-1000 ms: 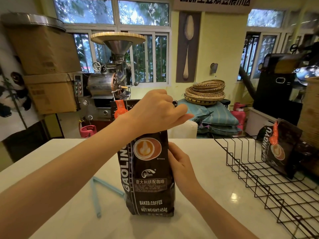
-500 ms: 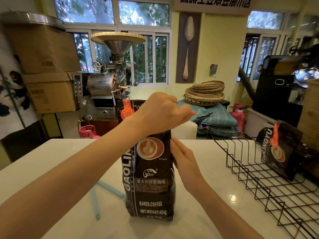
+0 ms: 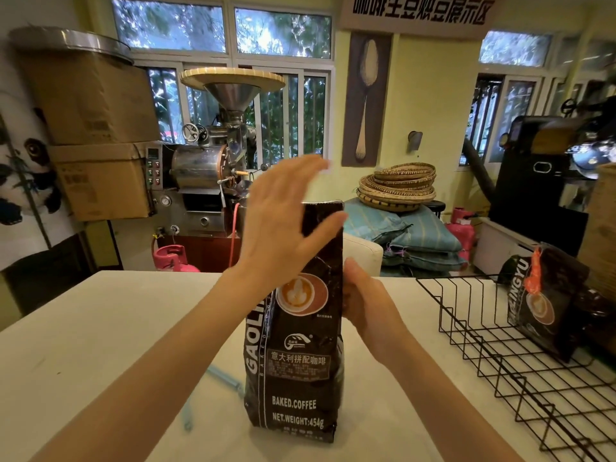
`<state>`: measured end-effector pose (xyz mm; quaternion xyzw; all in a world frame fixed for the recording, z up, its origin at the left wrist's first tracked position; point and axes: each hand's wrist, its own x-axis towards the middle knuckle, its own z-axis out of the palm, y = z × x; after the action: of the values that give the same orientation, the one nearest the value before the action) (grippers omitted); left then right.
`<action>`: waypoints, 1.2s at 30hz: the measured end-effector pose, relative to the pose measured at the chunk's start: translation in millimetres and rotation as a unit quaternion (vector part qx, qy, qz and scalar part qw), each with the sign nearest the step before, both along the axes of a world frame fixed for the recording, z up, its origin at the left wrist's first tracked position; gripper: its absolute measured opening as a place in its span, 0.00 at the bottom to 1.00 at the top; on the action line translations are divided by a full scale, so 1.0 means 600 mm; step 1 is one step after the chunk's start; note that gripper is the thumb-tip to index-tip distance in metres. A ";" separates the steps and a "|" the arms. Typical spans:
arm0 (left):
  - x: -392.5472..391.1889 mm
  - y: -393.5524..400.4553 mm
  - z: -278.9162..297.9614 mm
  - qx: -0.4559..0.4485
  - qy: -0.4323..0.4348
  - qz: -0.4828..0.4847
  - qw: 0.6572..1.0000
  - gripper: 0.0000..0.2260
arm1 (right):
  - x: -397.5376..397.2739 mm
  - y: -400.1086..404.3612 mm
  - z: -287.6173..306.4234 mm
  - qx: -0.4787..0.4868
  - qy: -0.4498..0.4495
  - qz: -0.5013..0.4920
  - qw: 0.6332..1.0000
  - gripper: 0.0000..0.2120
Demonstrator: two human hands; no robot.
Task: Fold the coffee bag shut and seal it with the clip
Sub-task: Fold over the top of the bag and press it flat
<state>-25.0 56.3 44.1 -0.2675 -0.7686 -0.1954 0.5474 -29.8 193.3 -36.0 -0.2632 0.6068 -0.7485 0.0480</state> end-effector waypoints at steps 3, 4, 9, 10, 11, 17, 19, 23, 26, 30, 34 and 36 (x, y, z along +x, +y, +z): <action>0.024 -0.037 -0.065 0.302 -0.177 -0.110 0.930 0.31 | 0.007 0.003 0.008 0.049 0.068 0.000 0.997 0.11; 0.029 -0.049 -0.086 0.364 -0.230 -0.134 0.893 0.32 | 0.009 0.003 0.008 0.053 0.074 -0.005 0.996 0.14; 0.034 -0.072 -0.145 0.441 -0.407 -0.247 0.761 0.22 | 0.005 -0.001 0.002 0.045 0.062 -0.013 0.997 0.16; 0.033 -0.070 -0.149 0.460 -0.407 -0.257 0.746 0.21 | 0.003 -0.003 0.001 0.045 0.057 -0.013 0.997 0.14; 0.033 -0.067 -0.153 0.481 -0.405 -0.263 0.732 0.19 | 0.000 -0.005 -0.001 0.045 0.051 -0.012 0.998 0.13; 0.028 -0.055 -0.154 0.532 -0.375 -0.235 0.722 0.10 | -0.010 0.004 -0.001 0.023 0.011 -0.002 1.000 0.08; 0.030 -0.055 -0.154 0.532 -0.367 -0.230 0.728 0.08 | -0.012 0.005 -0.001 0.026 0.006 -0.002 1.000 0.08; 0.040 -0.055 -0.152 0.504 -0.357 -0.224 0.754 0.13 | -0.010 0.000 0.007 0.022 0.003 -0.017 1.000 0.12; 0.046 -0.048 -0.134 0.484 -0.344 -0.207 0.777 0.17 | -0.006 -0.015 0.018 0.025 0.034 -0.052 0.998 0.19; 0.048 -0.027 -0.120 0.487 -0.254 -0.104 0.829 0.16 | 0.000 -0.029 0.028 0.027 0.047 -0.071 0.996 0.16; 0.048 -0.025 -0.121 0.471 -0.211 -0.069 0.854 0.16 | -0.002 -0.021 0.026 0.012 0.025 -0.063 0.998 0.13; 0.044 -0.029 -0.123 0.453 -0.200 -0.052 0.867 0.17 | -0.005 -0.017 0.027 0.017 0.015 -0.062 0.998 0.11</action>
<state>1.2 38.6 -29.6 0.0146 -0.6735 -0.5997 0.4320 -32.8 182.9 -19.8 -0.2352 0.6349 -0.7359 -0.0029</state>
